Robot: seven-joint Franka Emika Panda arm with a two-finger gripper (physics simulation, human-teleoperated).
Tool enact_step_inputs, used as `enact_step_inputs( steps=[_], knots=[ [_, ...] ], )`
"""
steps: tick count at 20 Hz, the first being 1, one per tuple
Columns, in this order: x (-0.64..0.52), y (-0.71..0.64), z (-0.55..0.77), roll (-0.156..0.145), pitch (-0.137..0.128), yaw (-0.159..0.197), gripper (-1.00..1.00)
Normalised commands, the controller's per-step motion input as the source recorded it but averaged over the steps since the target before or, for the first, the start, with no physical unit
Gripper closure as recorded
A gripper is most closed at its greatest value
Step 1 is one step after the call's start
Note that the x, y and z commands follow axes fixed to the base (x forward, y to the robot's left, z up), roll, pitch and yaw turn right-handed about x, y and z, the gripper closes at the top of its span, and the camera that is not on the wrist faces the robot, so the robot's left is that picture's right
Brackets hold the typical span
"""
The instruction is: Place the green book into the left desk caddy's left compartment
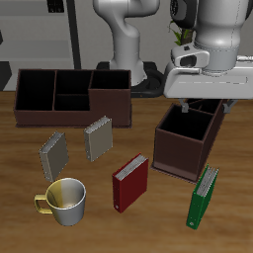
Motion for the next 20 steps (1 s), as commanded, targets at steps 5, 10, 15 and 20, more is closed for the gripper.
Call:
enact_step_inputs(
  steps=[5, 10, 15, 20],
  knots=[
    [0.31, 0.12, -0.36, 0.015, -0.004, -0.049, -1.00],
    [0.15, 0.10, -0.31, 0.012, 0.007, -0.030, -1.00],
    [0.14, 0.05, -0.39, 0.011, 0.017, -0.021, -1.00],
    [0.11, 0.00, -0.39, -0.009, 0.026, -0.030, -1.00]
  ],
)
